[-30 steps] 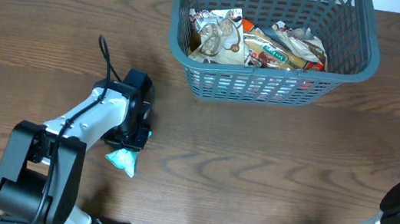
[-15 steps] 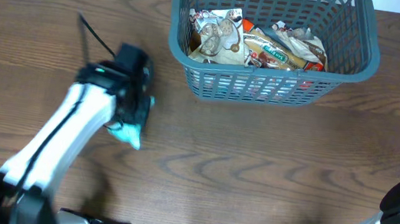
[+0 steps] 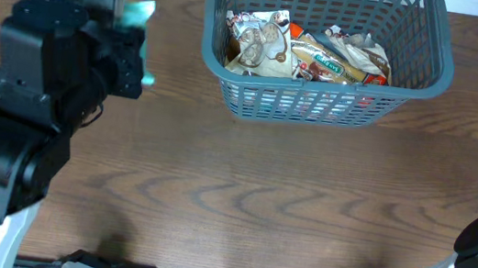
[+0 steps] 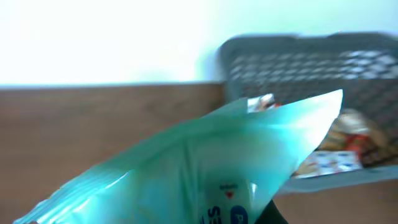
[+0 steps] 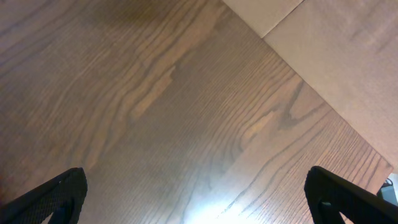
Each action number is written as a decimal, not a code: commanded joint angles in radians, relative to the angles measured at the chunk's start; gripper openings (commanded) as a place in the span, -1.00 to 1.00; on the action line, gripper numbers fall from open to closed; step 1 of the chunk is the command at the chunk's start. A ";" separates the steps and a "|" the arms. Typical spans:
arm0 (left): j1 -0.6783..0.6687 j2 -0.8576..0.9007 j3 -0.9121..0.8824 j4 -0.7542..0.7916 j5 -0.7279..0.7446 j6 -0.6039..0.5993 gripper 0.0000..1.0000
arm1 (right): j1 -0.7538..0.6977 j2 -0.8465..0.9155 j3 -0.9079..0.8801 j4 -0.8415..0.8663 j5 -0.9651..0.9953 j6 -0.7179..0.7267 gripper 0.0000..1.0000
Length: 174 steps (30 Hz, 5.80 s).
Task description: Pack container
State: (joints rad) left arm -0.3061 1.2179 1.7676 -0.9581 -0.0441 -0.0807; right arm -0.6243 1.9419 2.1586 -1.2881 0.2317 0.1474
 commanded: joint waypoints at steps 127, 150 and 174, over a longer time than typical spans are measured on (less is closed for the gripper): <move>-0.193 0.875 0.291 0.485 -0.054 0.330 -0.89 | -0.006 0.008 -0.004 0.002 0.003 -0.014 0.99; -0.193 0.875 0.186 0.462 -0.054 0.304 -0.49 | -0.006 0.008 -0.004 0.002 0.003 -0.014 0.99; -0.194 0.801 0.312 0.431 -0.103 0.360 0.80 | -0.006 0.008 -0.004 0.002 0.003 -0.014 0.98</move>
State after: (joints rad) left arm -0.5056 2.0785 2.0251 -0.5205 -0.1162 0.2565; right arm -0.6243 1.9423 2.1586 -1.2881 0.2321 0.1471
